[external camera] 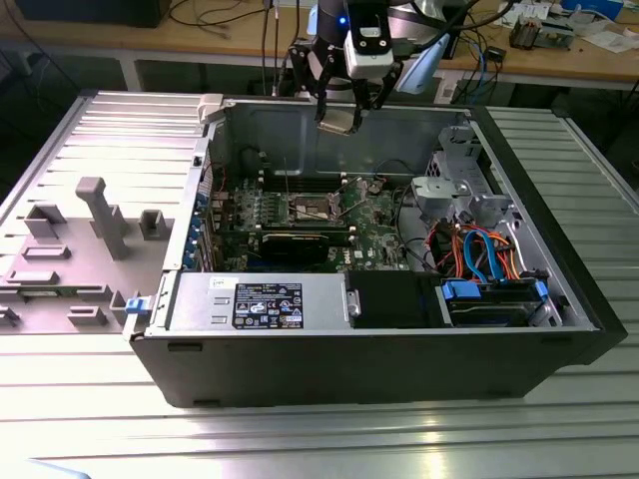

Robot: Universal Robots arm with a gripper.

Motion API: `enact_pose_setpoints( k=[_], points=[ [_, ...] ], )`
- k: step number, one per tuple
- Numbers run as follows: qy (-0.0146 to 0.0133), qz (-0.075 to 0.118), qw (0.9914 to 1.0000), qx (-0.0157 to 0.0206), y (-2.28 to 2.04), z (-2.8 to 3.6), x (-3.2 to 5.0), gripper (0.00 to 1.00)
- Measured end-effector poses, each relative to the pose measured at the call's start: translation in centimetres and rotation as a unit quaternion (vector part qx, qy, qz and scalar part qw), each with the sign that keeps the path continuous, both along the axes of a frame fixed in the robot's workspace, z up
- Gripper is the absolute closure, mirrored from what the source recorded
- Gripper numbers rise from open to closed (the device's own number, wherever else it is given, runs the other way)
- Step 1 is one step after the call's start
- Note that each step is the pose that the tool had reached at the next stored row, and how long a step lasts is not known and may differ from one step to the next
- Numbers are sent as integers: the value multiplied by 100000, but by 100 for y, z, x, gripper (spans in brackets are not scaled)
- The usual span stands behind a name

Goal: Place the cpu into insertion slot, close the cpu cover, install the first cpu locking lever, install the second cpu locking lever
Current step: 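Place the cpu into insertion slot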

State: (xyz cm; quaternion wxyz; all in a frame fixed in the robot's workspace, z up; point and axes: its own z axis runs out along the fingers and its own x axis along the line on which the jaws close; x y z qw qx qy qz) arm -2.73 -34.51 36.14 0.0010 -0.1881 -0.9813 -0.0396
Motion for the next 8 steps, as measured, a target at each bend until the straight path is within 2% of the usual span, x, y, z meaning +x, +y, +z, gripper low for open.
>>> enact_pose_setpoints(
  k=[3,5,8],
  points=[
    [3,-2011,99980,-1,0,-4,0,45],
    [-1,-3686,99932,-28,0,-9,0,45],
    [-5,-4786,99885,-211,-4,-13,1,45]
  ],
)
